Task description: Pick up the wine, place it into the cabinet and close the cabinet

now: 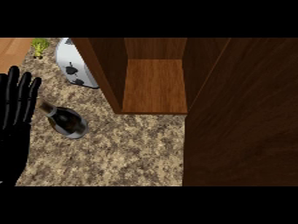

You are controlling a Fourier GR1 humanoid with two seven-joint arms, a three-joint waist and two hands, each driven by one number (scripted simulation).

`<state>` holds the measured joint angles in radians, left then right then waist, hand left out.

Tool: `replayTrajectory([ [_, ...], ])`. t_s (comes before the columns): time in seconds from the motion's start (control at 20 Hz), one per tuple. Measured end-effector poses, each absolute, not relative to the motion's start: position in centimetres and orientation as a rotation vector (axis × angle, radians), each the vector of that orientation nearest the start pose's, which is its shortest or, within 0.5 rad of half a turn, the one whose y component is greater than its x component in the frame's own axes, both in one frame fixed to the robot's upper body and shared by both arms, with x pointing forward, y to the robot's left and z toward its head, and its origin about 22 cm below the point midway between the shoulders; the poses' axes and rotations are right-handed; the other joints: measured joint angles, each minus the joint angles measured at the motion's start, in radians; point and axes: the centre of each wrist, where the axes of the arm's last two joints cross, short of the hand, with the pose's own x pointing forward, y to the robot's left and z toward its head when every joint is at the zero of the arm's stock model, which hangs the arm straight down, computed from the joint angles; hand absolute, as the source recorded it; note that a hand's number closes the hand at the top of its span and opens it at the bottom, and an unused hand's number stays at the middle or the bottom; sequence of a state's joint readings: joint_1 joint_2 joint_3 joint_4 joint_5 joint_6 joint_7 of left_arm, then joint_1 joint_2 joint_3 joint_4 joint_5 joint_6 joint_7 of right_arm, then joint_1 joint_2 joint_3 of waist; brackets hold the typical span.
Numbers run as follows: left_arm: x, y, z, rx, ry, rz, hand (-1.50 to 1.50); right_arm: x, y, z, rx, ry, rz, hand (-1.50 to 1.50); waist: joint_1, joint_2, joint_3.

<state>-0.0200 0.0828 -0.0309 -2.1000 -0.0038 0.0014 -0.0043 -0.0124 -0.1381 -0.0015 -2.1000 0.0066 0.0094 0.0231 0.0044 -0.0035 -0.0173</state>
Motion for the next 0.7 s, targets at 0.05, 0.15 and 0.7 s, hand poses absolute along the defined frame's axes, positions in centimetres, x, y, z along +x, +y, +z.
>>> replayTrajectory([
  [0.05, 21.2, 23.4, 12.7, -0.001, -2.118, -0.118, -1.50, 20.7, -24.3, 13.1, -0.086, -2.083, 0.160, -1.50, -0.001, 0.001, 0.004],
  [0.15, 22.8, 23.3, 12.6, -0.071, -2.105, -0.159, -1.50, 20.2, -24.2, 13.1, -0.073, -2.089, 0.155, -1.50, -0.012, 0.003, 0.009],
  [0.7, 26.3, 22.5, 13.8, -0.564, -1.782, -0.366, -1.50, 15.3, -21.4, 13.9, 0.288, -1.980, 0.275, -1.50, -0.028, 0.001, 0.017],
])
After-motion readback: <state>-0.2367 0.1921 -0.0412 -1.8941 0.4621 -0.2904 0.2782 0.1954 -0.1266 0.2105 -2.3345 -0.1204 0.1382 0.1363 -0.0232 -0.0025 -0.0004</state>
